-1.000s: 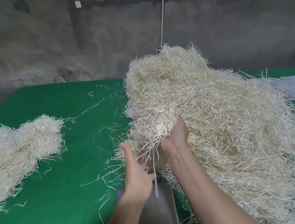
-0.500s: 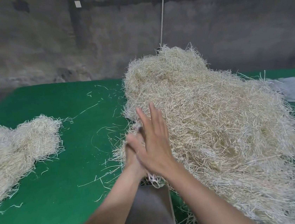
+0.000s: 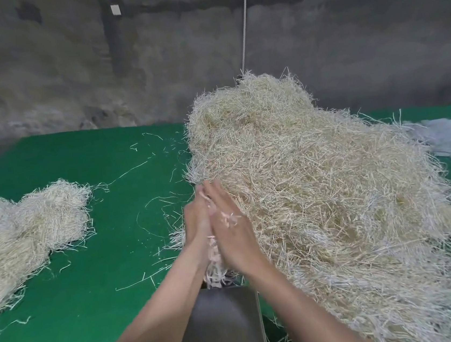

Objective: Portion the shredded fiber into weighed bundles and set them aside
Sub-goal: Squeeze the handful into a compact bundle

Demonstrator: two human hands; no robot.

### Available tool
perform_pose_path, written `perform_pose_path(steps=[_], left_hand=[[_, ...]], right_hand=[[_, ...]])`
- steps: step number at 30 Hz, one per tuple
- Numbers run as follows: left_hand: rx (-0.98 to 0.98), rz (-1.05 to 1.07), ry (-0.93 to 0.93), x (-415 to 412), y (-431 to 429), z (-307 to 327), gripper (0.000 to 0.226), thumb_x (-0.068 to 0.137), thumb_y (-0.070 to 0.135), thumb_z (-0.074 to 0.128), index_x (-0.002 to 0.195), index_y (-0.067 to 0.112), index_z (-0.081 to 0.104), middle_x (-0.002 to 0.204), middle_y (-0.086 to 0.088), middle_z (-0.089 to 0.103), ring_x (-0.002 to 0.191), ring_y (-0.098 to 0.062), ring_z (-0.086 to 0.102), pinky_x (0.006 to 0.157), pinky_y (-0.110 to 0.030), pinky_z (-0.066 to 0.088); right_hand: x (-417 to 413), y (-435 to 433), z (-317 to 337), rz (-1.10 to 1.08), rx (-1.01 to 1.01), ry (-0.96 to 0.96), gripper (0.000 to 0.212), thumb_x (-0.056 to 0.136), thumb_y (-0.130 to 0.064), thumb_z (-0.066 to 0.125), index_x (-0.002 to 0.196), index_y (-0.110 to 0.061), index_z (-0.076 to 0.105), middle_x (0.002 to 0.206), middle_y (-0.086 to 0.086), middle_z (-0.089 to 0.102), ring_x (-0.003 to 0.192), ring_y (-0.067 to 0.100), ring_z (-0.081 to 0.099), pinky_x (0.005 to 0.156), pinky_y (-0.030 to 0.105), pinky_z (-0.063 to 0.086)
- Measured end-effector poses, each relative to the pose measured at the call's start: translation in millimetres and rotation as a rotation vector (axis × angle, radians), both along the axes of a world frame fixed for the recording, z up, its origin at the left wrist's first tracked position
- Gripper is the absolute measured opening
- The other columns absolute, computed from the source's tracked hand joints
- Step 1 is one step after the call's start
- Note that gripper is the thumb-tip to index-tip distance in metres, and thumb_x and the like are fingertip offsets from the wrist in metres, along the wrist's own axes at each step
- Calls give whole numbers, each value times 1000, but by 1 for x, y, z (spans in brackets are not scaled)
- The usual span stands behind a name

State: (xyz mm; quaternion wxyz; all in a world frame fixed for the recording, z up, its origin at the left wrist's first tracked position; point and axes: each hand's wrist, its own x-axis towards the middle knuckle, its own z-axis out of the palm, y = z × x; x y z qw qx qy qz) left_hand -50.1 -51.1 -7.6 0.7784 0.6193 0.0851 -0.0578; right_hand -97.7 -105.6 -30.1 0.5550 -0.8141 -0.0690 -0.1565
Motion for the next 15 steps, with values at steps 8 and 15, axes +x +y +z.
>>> perform_pose_path(steps=[8, 15], left_hand=[[-462, -203, 233, -24, -13, -24, 78, 78, 74, 43, 140, 26, 44, 138, -10, 51, 124, -28, 52, 103, -52, 39], [-385, 97, 220, 5, -7, -11, 39, 91, 43, 55, 97, 6, 67, 83, -7, 70, 73, -23, 68, 71, -35, 56]], right_hand=[[25, -27, 30, -454, 744, 143, 4, 97, -35, 45, 99, -34, 48, 71, -14, 54, 54, -9, 44, 75, 18, 44], [-15, 1, -21, -98, -74, -104, 49, 99, -30, 29, 137, -57, 14, 153, -30, 8, 142, -3, 11, 117, 26, 11]])
